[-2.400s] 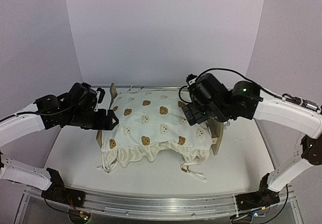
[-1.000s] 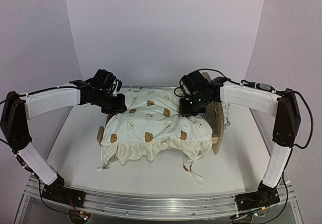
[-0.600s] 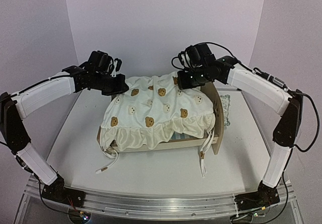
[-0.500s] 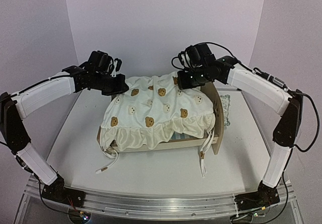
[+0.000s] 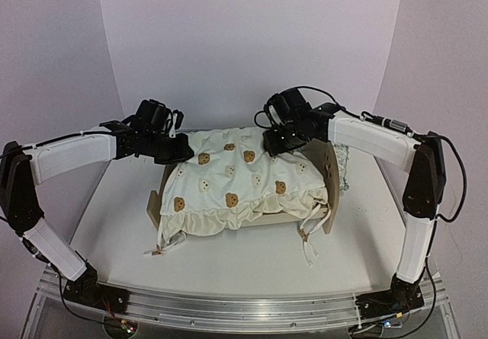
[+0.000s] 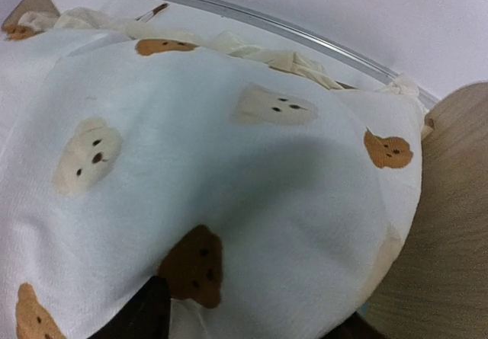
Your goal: Set up the pet bed
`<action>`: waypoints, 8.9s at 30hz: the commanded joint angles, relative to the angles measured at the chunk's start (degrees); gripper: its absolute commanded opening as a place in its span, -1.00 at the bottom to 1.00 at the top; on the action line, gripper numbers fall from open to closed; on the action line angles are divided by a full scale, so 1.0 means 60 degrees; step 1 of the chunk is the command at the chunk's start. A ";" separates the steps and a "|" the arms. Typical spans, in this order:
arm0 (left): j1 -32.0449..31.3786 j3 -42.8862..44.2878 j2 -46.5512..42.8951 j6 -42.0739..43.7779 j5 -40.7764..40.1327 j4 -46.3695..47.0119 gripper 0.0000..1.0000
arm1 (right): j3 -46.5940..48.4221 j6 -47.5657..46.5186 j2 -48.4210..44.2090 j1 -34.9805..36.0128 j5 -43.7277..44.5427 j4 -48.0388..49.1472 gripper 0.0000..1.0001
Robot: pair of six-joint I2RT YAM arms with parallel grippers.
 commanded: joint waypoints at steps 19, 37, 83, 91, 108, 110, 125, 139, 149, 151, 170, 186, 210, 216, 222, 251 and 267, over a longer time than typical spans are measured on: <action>-0.0044 0.0894 -0.2242 0.0891 -0.0586 -0.1942 0.75 | 0.0311 0.0158 -0.1219 0.4615 -0.0690 -0.0485 0.89; -0.0039 -0.0697 -0.4379 0.0583 -0.1846 -0.2653 0.75 | 0.3121 0.0482 0.2894 0.5693 -0.0711 0.0013 0.42; -0.0040 -0.1693 -0.5451 0.1594 -0.1261 -0.2357 0.69 | 0.3993 -0.2225 0.2432 0.5178 0.3431 0.1191 -1.00; -0.0041 -0.2050 -0.5084 0.2038 0.0422 -0.1575 0.66 | 0.3162 -0.1556 0.1537 0.4095 0.2972 0.1184 -1.00; -0.0089 -0.3163 -0.4316 0.2774 0.1540 0.0774 0.11 | 0.2433 -0.0877 0.0791 0.3036 0.2030 0.1199 -1.00; -0.0200 -0.3287 -0.4110 0.2607 0.1462 0.1177 0.04 | 0.2418 -0.0875 0.0770 0.3030 0.2023 0.1214 -1.00; -0.1564 -0.3234 -0.2405 0.2279 0.0349 0.2254 -0.01 | 0.2274 -0.0784 0.0638 0.3003 0.1858 0.1214 -1.00; -0.1567 -0.3177 -0.1664 0.2183 0.1187 0.2793 -0.58 | 0.2083 -0.0684 0.0520 0.3005 0.1767 0.1243 -1.00; -0.1613 -0.1385 -0.2360 0.1869 -0.0883 -0.0199 -1.00 | 0.1697 -0.0443 0.0290 0.3009 0.1575 0.1283 -1.00; -0.1621 -0.1218 -0.2585 0.1933 -0.1543 -0.0486 -1.00 | 0.1627 -0.0307 0.0277 0.3002 0.1467 0.1297 -1.00; -0.1621 -0.2019 -0.3211 0.1187 -0.4369 -0.0913 -0.99 | 0.1190 0.0656 0.0633 0.3000 0.0289 0.1360 -1.00; -0.1617 -0.3241 -0.3691 -0.0179 -0.4590 -0.1655 -0.93 | 0.1564 0.0933 0.1566 0.3371 -0.0469 0.1360 -1.00; -0.1620 -0.3689 -0.4713 -0.1555 -0.3597 -0.2694 0.58 | 0.3240 0.0373 0.3893 0.4264 0.2198 0.1364 -0.99; -0.1621 -0.4177 -0.4536 -0.1590 -0.3328 -0.2140 0.24 | 0.3007 0.0258 0.3845 0.4583 0.3187 0.1390 -0.96; -0.1621 -0.4448 -0.4379 -0.1725 -0.3293 -0.2027 0.09 | 0.2866 0.0300 0.3736 0.4655 0.2276 0.1389 -0.88; -0.1655 -0.2302 -0.3959 -0.1514 -0.3550 -0.2431 -1.00 | -0.3637 0.0127 -0.1653 0.5154 -0.1171 0.3841 0.42; -0.1648 -0.1223 -0.3401 -0.1331 -0.3441 -0.2451 -1.00 | -0.7401 -0.1960 0.0581 0.5615 -0.1657 1.2787 0.03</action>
